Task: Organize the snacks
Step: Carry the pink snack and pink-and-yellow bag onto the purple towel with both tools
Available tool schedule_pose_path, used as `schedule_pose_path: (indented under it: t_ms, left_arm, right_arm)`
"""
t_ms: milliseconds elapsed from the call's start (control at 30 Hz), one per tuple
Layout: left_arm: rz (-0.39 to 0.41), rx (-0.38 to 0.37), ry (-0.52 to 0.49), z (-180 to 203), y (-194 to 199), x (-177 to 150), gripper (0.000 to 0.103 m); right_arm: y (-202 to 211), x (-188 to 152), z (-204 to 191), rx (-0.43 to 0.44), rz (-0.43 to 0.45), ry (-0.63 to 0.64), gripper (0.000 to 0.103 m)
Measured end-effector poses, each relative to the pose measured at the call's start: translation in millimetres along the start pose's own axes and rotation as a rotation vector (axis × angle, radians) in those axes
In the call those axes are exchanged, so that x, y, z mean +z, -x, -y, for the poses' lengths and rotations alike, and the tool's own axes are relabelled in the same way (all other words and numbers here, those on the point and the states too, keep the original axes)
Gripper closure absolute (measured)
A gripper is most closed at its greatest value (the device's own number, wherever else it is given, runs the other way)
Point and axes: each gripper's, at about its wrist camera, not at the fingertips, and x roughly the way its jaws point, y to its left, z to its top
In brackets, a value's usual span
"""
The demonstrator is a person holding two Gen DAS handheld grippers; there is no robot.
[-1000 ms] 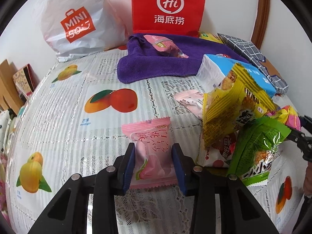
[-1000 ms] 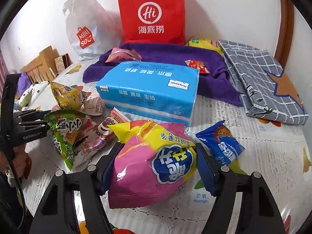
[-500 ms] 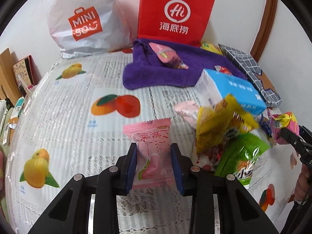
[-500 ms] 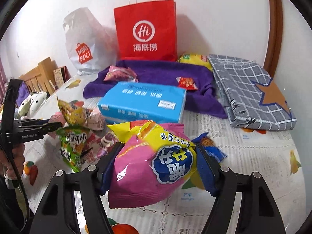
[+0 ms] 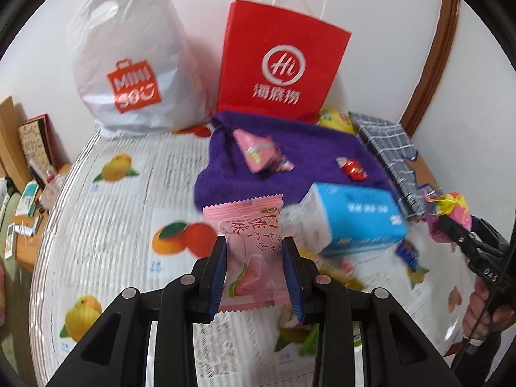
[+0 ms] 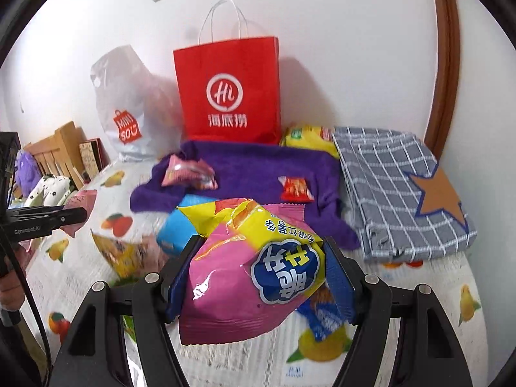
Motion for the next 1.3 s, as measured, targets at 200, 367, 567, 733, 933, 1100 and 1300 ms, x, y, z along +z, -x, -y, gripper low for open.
schedule_pose_path:
  t_ms: [200,367,567,733,933,1100,1300]
  left_arm:
    - [0.021,-0.027,-0.014,18,3,31,0.071]
    - [0.030,-0.026,-0.025,26,-3,57,0.071]
    - [0.035,-0.012,-0.036,28,-16,90,0.071]
    - [0.026,-0.002,-0.034,25,-36,117,0.071]
    - [0.014,-0.012,-0.027,20,-60,140,0.071]
    - [-0.010,-0.053,-0.010,22,-93,158,0.071]
    - [-0.063,-0.116,-0.012,31,-139,163,0.071]
  right_arm:
    - [-9,34,3,-0.010,0.009,-0.010,0.031]
    - [-24,61,11,-0.022,0.024,-0.009,0.031]
    - [-46,98,15,-0.020,0.048,0.014,0.031]
    - [-70,127,17,-0.012,0.068,0.023,0.031]
    - [-106,153,23,-0.004,0.079,0.006,0.031]
    - [-137,156,32,0.014,0.052,-0.022,0.031]
    - [-176,143,42,-0.003,-0.040,-0.003,0.031]
